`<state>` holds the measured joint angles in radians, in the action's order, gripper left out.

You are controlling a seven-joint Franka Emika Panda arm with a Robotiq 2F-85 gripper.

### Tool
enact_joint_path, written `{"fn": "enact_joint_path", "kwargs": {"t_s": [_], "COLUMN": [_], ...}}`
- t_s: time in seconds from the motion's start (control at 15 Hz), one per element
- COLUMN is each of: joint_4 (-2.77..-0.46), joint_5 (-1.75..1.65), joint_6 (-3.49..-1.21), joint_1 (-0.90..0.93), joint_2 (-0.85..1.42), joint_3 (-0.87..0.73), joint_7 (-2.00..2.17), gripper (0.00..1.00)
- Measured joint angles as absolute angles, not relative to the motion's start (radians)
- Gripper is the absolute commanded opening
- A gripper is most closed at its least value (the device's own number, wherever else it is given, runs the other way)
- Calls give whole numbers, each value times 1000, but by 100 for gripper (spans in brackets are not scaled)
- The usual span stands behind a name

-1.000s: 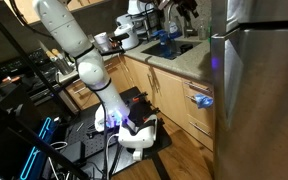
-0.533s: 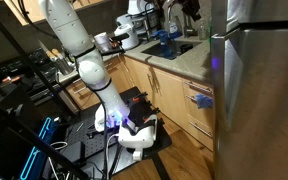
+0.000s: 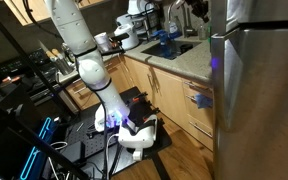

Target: Press the lever down on the toaster

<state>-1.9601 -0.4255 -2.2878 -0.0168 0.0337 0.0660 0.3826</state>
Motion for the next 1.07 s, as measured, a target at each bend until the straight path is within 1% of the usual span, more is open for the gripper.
{"fn": "enact_joint_path", "kwargs": {"t_s": [0.4, 1.07], "joint_4": [-1930, -1931], "joint_5": [-426, -425], "joint_6": [-2345, -2345], "joint_1": [12, 17], "joint_2": [51, 59], "joint_3": [59, 55], "joint_7": [383, 383], "gripper": [1, 0]}}
